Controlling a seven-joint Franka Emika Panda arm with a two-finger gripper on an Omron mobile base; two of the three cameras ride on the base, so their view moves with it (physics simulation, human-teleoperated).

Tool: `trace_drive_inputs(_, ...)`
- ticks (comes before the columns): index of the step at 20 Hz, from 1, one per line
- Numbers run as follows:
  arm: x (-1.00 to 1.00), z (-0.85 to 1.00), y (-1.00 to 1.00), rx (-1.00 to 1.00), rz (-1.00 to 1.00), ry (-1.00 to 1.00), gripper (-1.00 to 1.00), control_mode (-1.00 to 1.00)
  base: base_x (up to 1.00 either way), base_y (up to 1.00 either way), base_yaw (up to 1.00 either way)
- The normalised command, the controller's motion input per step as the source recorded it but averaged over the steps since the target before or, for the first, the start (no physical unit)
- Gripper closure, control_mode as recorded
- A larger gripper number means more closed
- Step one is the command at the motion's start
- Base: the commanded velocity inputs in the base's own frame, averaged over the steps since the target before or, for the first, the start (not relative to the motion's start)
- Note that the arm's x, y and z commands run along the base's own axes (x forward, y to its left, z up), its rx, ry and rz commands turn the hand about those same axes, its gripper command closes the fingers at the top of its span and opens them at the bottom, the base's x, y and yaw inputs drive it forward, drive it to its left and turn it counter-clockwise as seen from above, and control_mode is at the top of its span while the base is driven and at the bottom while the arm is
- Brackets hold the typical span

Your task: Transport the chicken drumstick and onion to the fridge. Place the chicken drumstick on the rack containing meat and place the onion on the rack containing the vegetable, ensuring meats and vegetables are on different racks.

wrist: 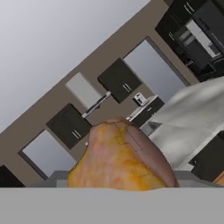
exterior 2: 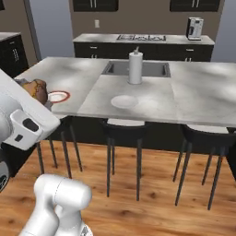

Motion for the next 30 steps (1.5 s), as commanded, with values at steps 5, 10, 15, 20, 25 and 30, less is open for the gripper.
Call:
trace_drive_inputs(5, 0.0, 0.0, 0.0, 0.0, 0.0, 0.0, 1.0, 1.0, -0.08, -1.0, -0.06)
trace_drive_inputs(10, 0.0, 0.0, 0.0, 0.0, 0.0, 0.0, 1.0, 1.0, 0.0, -1.0, -0.04)
trace_drive_inputs(15, 0.0, 0.0, 0.0, 0.0, 0.0, 0.0, 1.0, 1.0, 0.0, -1.0, -0.04)
trace_drive_inputs(20, 0.0, 0.0, 0.0, 0.0, 0.0, 0.0, 1.0, 1.0, 0.06, -1.0, -0.02)
trace_drive_inputs(25, 0.0, 0.0, 0.0, 0.0, 0.0, 0.0, 1.0, 1.0, 0.11, -1.0, 0.0)
trace_drive_inputs(30, 0.0, 0.0, 0.0, 0.0, 0.0, 0.0, 1.0, 1.0, 0.13, -1.0, 0.0)
